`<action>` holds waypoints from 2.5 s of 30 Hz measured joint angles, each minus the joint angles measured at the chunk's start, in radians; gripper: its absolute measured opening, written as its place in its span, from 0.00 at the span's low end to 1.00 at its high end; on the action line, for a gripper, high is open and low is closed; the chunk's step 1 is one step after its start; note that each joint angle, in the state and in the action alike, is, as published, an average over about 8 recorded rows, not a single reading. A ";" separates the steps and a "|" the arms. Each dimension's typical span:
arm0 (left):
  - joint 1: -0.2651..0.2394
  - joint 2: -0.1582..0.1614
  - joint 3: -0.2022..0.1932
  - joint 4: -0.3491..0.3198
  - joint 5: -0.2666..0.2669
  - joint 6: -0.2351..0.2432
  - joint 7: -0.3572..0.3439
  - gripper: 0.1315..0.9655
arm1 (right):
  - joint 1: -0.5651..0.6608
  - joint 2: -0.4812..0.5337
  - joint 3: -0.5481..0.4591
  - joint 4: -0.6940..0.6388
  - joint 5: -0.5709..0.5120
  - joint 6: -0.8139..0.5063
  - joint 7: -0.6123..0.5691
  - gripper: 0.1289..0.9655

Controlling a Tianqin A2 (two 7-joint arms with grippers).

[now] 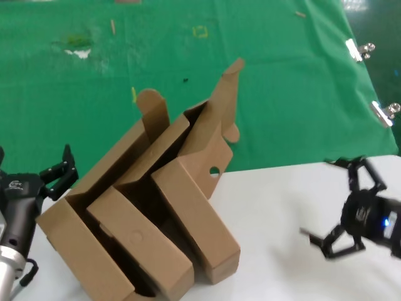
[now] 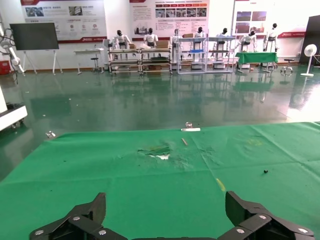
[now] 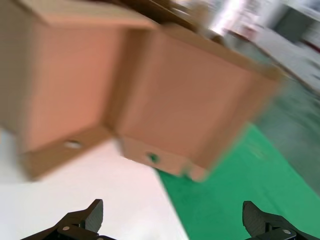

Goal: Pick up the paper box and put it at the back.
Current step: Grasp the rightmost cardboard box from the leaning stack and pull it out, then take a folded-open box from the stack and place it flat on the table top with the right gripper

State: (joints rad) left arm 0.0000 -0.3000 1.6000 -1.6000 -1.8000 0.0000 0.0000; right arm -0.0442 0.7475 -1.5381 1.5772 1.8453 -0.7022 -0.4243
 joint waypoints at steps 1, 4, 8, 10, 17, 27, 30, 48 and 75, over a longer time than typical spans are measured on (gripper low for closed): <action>0.000 0.000 0.000 0.000 0.000 0.000 0.000 0.87 | 0.001 0.026 -0.007 0.004 0.005 -0.042 -0.020 1.00; 0.000 0.000 0.000 0.000 0.000 0.000 0.000 0.81 | 0.020 0.081 -0.044 0.015 0.014 -0.150 -0.061 1.00; 0.000 0.000 0.000 0.000 0.000 0.000 0.000 0.78 | 0.066 0.106 -0.124 0.014 0.007 -0.260 -0.090 1.00; 0.000 0.000 0.000 0.000 0.000 0.000 0.000 0.78 | 0.093 0.104 -0.166 0.005 -0.002 -0.299 -0.100 0.99; 0.000 0.000 0.000 0.000 0.000 0.000 0.000 0.58 | 0.178 0.058 -0.279 -0.035 -0.031 -0.372 -0.117 0.96; 0.000 0.000 0.000 0.000 0.000 0.000 0.000 0.30 | 0.250 -0.013 -0.335 -0.071 -0.026 -0.385 -0.118 0.83; 0.000 0.000 0.000 0.000 0.000 0.000 0.000 0.25 | 0.261 -0.019 -0.343 -0.079 -0.027 -0.385 -0.115 0.77; 0.000 0.000 0.000 0.000 0.000 0.000 0.000 0.03 | 0.270 -0.020 -0.371 -0.104 -0.043 -0.374 -0.103 0.30; 0.000 0.000 0.000 0.000 0.000 0.000 0.000 0.01 | 0.188 0.097 -0.201 -0.019 -0.036 -0.195 0.021 0.01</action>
State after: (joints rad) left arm 0.0000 -0.3000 1.6000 -1.6000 -1.7997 0.0000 -0.0003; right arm 0.1436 0.8449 -1.7387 1.5582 1.8093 -0.8973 -0.4029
